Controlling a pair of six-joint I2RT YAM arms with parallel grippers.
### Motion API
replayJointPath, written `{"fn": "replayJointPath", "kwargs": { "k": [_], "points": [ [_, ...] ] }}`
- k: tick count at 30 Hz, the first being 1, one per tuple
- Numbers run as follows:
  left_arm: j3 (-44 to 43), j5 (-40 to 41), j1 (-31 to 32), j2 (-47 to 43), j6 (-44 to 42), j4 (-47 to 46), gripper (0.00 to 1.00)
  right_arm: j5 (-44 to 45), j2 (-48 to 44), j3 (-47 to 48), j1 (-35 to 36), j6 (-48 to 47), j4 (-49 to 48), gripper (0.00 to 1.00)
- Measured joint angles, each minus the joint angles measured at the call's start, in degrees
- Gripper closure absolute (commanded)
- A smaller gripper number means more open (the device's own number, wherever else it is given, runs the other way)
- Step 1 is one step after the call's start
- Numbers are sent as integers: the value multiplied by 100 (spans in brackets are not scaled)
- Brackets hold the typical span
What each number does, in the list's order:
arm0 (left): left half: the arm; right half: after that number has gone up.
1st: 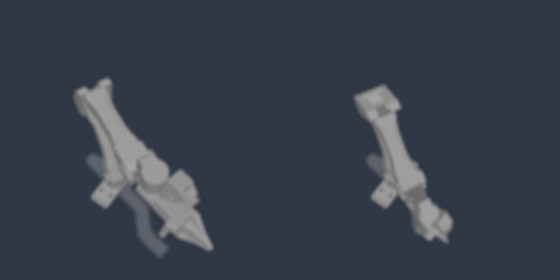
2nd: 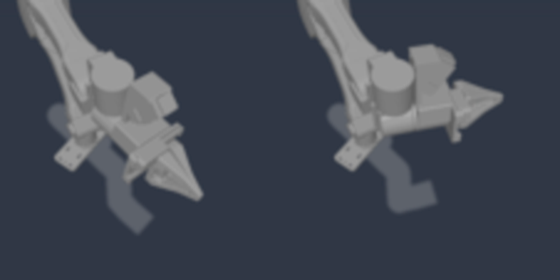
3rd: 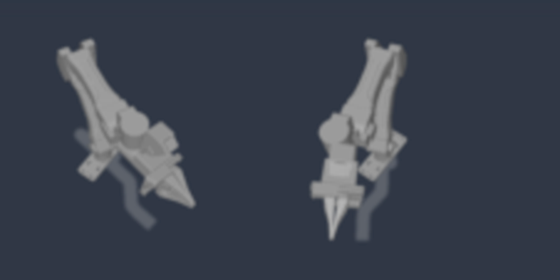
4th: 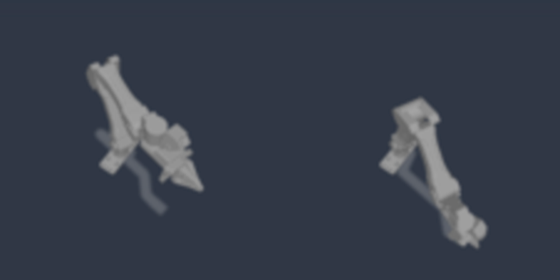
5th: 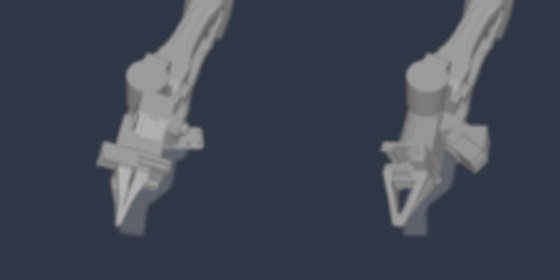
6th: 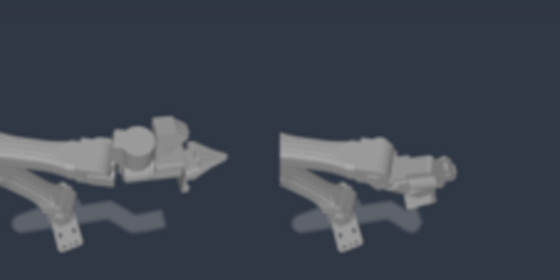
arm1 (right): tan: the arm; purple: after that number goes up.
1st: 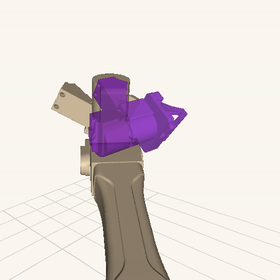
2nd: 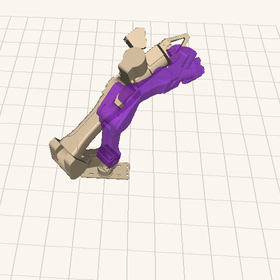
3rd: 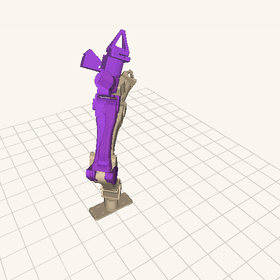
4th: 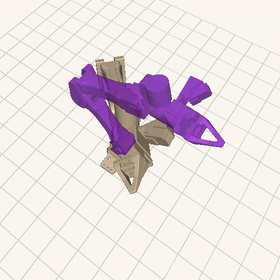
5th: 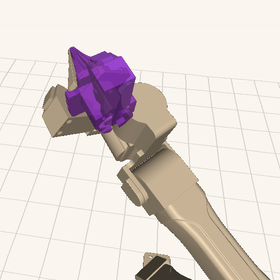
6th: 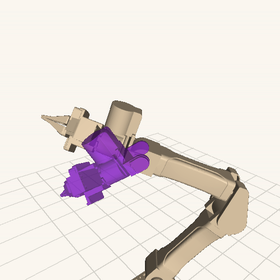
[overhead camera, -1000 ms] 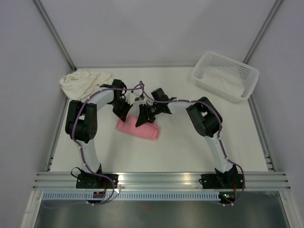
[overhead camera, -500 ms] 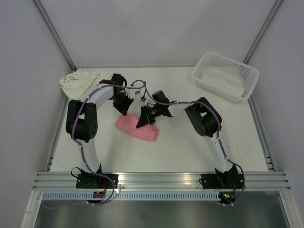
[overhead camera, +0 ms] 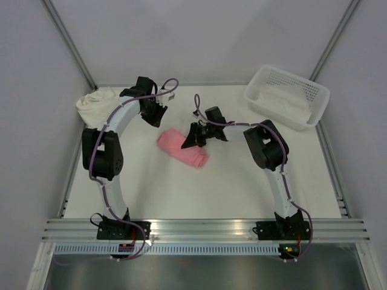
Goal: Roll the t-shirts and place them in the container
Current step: Place the rolled tshirt into the container
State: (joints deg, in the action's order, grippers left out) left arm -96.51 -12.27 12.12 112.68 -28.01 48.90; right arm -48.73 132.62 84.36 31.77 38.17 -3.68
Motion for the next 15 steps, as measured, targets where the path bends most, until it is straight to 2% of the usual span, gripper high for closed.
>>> {"fn": "replayJointPath", "kwargs": {
  "k": [9,15],
  "points": [
    [-39,22,-96,31,140,0,67,505,-70,136,-728,-9,42,100],
    [-39,39,-96,35,140,4,67,688,-70,752,-802,-798,994,100]
  ]
}}
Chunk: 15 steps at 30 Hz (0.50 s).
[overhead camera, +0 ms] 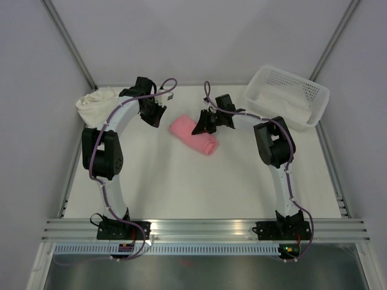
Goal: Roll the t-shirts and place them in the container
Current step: Place the rolled tshirt into the container
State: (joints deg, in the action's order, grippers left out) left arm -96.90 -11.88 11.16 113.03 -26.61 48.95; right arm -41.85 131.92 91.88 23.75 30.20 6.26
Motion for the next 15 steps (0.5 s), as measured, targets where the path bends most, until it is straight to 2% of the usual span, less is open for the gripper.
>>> {"fn": "replayJointPath", "kwargs": {
  "k": [10,15],
  "points": [
    [0,-15,-22,9,0,4,67,129,0,356,-105,-529,721,100],
    [-7,-44,-22,120,2,20,67,487,-2,909,-109,-1182,1456,100]
  ]
}}
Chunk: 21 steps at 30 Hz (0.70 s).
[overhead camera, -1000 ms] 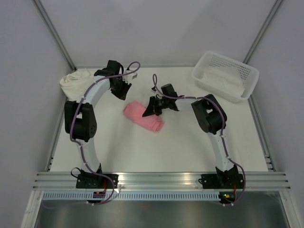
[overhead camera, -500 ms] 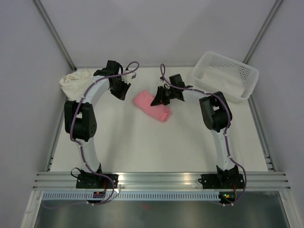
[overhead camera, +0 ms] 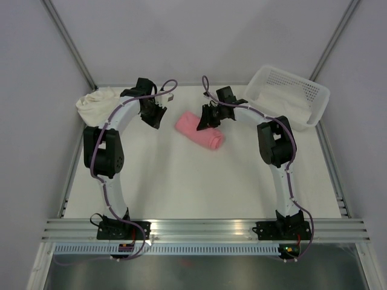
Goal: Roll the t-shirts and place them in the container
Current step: Place the rolled tshirt into the container
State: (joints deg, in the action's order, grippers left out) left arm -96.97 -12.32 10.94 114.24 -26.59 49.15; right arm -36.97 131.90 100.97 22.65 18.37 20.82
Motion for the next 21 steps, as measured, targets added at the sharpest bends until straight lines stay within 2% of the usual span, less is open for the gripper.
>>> {"fn": "replayJointPath", "kwargs": {
  "k": [9,21],
  "points": [
    [-92,26,0,17,-2,17,67,960,-175,415,-13,-1443,1274,100],
    [157,195,-33,-289,-11,24,67,1744,-413,420,-81,-2500,1836,100]
  ]
}}
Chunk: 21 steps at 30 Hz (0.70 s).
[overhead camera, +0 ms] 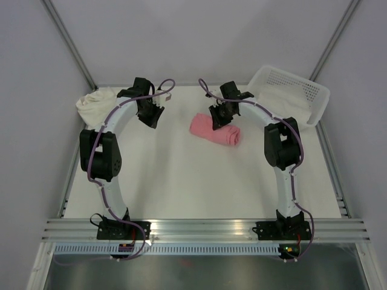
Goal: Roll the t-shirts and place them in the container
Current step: Place the rolled tshirt into the container
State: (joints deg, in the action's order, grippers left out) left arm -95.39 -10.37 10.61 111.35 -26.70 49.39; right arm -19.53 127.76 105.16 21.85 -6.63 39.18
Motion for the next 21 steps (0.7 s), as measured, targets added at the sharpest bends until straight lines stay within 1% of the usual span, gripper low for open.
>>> {"fn": "replayJointPath", "kwargs": {
  "k": [7,11,17,21],
  "points": [
    [15,37,0,0,0,-2,67,70,-317,-2,-153,-295,55,100],
    [15,42,0,0,0,-4,67,323,-540,-109,-232,-479,4,100],
    [17,57,0,0,0,-4,67,693,-1182,-901,-260,-1207,-424,100],
    [17,94,0,0,0,-4,67,813,-1368,-1108,-256,-1644,-629,100]
  ]
}}
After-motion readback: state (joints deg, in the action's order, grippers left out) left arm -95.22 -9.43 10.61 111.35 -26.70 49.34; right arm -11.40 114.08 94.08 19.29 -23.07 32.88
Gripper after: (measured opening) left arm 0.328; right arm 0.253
